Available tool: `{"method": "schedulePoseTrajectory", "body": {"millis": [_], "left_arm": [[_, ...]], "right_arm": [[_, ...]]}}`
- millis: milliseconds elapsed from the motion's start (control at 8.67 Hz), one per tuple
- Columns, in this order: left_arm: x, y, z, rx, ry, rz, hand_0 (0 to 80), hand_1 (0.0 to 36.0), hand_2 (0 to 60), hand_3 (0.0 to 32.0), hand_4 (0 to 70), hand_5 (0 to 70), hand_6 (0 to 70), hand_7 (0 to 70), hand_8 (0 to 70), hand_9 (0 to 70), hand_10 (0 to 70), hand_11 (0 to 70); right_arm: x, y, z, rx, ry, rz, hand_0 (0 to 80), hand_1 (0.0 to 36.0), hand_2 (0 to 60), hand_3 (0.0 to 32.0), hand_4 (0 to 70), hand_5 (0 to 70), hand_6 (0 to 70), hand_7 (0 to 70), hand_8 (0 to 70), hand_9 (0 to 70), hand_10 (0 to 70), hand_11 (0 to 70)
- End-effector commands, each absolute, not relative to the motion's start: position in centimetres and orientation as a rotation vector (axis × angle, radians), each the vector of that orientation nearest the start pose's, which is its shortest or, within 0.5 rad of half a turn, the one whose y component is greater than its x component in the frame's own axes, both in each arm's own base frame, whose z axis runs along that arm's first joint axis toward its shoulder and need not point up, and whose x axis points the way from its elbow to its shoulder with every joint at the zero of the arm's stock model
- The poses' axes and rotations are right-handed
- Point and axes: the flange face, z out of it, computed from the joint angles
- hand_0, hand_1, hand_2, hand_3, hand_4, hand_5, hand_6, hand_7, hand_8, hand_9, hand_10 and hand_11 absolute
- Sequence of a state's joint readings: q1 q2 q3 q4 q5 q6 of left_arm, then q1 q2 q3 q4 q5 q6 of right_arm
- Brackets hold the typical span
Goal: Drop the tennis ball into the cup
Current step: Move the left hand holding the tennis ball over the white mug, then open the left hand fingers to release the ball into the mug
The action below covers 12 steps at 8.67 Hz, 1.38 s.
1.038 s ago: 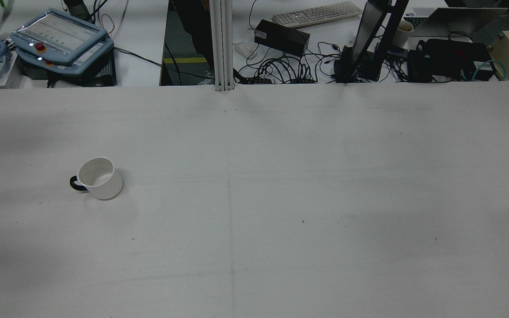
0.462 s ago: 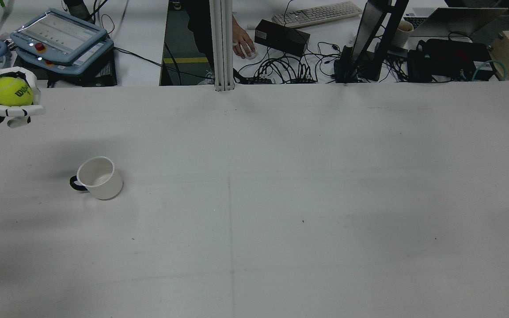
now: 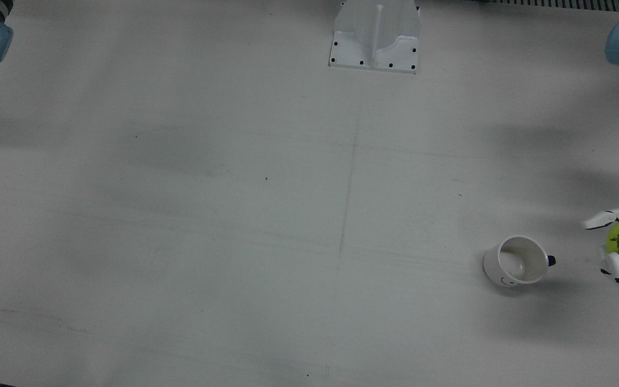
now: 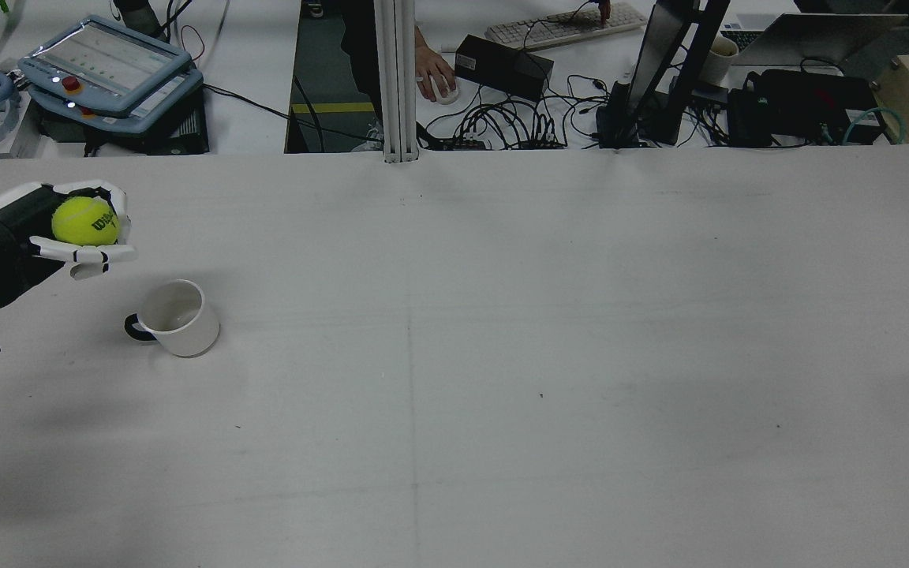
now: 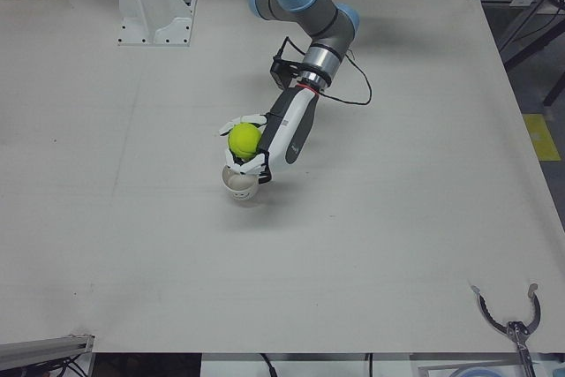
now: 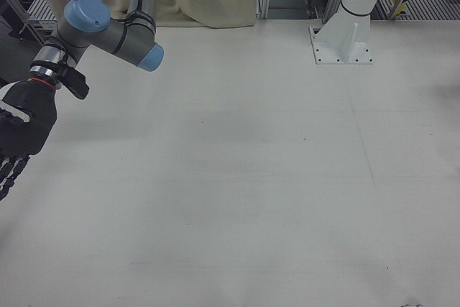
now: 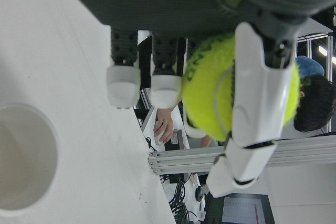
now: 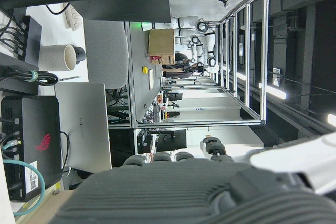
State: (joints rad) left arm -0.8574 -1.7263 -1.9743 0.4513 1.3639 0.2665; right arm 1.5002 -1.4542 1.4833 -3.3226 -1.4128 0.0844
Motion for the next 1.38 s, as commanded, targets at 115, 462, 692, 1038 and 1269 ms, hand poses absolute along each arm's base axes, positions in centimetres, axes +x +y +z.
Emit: {"method": "schedulePoseTrajectory", "body": {"millis": [115,462,692,1038,1269], "left_arm": [[21.82,-48.05,46.68,-0.273,2.019,-1.700,59.5,36.0,60.0,0.0,70.0,70.0,70.0,70.0,70.0,70.0,70.0,70.0],[22.12,-48.25,46.26,-0.291,2.059,-1.673,63.2,36.0,60.0,0.0,4.5,29.2,14.0,15.7,9.0,13.2,8.1,15.3],[22.12,-48.25,46.26,-0.287,2.059,-1.671,50.2,32.5,60.0,2.8,0.0,45.9,17.6,6.1,4.4,4.0,3.1,7.2],[22.14,-48.25,46.26,-0.290,2.058,-1.671,49.1,32.9,60.0,9.6,0.0,25.3,1.4,6.7,0.0,1.8,1.9,5.5],[22.05,-48.29,46.26,-0.288,2.060,-1.673,48.9,32.9,60.0,15.0,0.0,8.0,8.8,6.2,1.5,1.3,1.7,5.3]], "right_arm": [[11.18,-53.28,68.66,-0.030,1.977,-2.292,0.0,0.0,0.0,0.0,0.0,0.0,0.0,0.0,0.0,0.0,0.0,0.0],[11.17,-53.28,68.66,-0.029,1.978,-2.293,0.0,0.0,0.0,0.0,0.0,0.0,0.0,0.0,0.0,0.0,0.0,0.0],[11.17,-53.28,68.66,-0.029,1.978,-2.293,0.0,0.0,0.0,0.0,0.0,0.0,0.0,0.0,0.0,0.0,0.0,0.0],[11.17,-53.28,68.66,-0.029,1.978,-2.293,0.0,0.0,0.0,0.0,0.0,0.0,0.0,0.0,0.0,0.0,0.0,0.0],[11.17,-53.28,68.66,-0.029,1.978,-2.293,0.0,0.0,0.0,0.0,0.0,0.0,0.0,0.0,0.0,0.0,0.0,0.0]]}}
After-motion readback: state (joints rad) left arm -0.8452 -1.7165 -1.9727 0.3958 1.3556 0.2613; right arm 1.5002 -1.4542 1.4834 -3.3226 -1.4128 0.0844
